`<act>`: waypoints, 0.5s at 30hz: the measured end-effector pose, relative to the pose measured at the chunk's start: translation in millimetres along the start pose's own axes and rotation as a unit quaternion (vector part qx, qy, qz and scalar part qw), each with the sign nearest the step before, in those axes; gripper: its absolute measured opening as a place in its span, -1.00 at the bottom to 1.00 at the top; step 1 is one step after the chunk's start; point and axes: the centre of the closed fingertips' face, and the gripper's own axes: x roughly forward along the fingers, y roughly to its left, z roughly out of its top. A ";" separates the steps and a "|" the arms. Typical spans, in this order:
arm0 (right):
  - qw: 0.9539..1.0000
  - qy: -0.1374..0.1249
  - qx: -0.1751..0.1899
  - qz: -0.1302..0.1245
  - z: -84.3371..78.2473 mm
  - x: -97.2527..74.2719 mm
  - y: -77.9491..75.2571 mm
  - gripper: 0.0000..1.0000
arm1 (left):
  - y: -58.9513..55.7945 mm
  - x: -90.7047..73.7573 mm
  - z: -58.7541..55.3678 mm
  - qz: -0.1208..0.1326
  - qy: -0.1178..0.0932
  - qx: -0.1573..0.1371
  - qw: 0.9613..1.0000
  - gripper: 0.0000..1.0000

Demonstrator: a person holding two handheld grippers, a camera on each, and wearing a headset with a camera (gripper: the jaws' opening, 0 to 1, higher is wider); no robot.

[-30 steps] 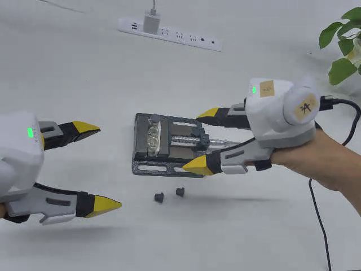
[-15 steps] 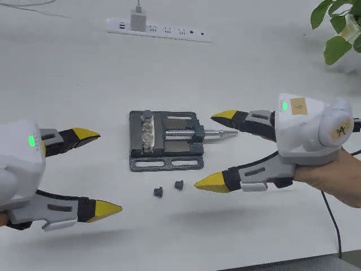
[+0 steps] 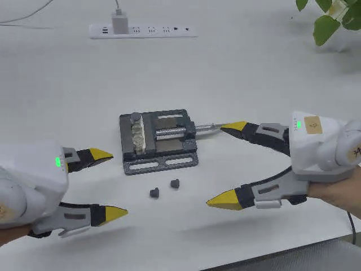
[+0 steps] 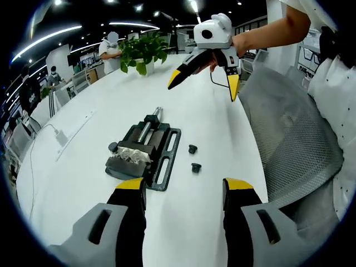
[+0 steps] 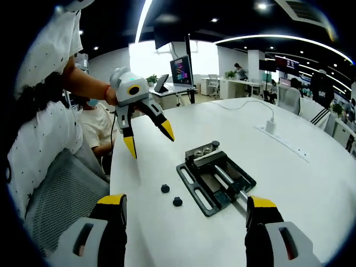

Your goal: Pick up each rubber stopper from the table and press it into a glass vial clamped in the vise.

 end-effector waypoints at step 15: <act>0.999 -0.010 0.024 -0.022 -12.5 -10.8 1.3 0.70 | -19.6 51.3 -17.9 -0.052 0.032 0.030 0.998 -0.50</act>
